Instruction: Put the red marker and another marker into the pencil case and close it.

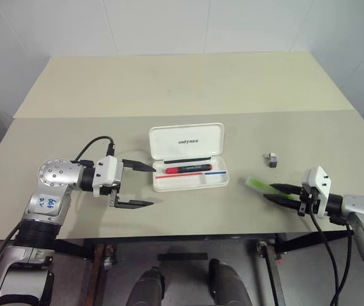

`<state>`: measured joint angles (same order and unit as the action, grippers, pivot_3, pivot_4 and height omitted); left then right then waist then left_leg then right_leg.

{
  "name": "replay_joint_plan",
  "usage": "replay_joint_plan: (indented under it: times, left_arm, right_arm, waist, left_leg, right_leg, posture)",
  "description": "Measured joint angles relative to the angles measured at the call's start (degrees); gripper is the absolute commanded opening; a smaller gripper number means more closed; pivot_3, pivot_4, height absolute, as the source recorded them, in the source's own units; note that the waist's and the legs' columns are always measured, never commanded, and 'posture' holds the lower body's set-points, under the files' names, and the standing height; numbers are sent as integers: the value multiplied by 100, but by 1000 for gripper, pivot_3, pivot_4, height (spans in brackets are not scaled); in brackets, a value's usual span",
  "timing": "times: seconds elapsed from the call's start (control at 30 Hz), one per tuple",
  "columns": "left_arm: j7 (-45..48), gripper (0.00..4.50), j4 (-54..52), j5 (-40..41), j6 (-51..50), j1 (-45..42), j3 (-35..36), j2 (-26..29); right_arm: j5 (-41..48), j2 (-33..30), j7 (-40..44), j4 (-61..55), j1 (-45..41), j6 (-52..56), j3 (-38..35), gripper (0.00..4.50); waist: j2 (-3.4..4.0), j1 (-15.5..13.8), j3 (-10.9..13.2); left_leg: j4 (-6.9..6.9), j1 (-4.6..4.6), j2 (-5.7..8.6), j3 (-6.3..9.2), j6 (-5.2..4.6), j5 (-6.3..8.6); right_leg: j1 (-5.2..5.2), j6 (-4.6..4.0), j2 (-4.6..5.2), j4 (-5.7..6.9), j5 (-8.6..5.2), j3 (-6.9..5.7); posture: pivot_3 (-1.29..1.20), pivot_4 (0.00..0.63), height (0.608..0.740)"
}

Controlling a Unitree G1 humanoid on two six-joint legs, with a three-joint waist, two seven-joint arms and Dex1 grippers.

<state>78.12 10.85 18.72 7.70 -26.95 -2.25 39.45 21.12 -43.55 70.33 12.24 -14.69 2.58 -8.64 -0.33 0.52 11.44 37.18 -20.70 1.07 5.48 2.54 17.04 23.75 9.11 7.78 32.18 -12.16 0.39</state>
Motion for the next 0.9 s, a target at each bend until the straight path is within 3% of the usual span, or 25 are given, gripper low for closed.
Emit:
replay_joint_plan:
  times: [0.17,0.33,0.47,0.6,0.7,0.9]
  left_arm:
    - [-68,4500,125,-12,62,47,23,15]
    - [-196,4500,162,-1,-7,100,214,17]
    - [-261,4500,299,-2,-6,119,238,5]
    - [-312,4500,281,-4,-2,331,347,44]
    - [-380,4500,169,-6,-10,525,398,132]
    - [-565,4500,-178,-4,-73,908,473,226]
  right_arm:
    - [799,299,-158,-1056,-1002,1070,137,1130]
    - [958,629,-71,-1551,-1756,1548,769,1130]
    - [592,1069,284,-1204,-2150,1352,1609,1130]
    - [50,1362,475,-491,-2481,923,2057,1130]
    - [-279,1692,513,-84,-2767,708,2388,1130]
    - [-912,1998,704,720,-3079,214,2829,1130]
  waist:
    - [-1,40,1]
    - [-1,37,0]
    - [-1,43,0]
    - [-1,75,0]
    - [-1,110,0]
    - [-1,122,0]
  left_leg:
    - [-1,10,-12,3,1,0]
    - [-6,15,-23,6,11,6]
    - [-6,10,-22,5,16,11]
    - [-7,-2,-23,1,14,21]
    - [1,-62,-23,-3,22,15]
    - [-2,-58,-27,-11,27,13]
  right_leg:
    - [1,-10,-10,24,-5,0]
    - [2,-17,-23,32,-9,-4]
    - [6,-15,-23,51,-8,-5]
    - [19,-15,-24,45,-8,-4]
    - [91,-16,-24,75,-9,3]
    - [95,-21,-26,82,-11,2]
  posture:
    - [0,150,740]
    - [0,150,740]
    - [0,150,740]
    - [0,150,740]
    - [0,150,740]
    - [0,150,740]
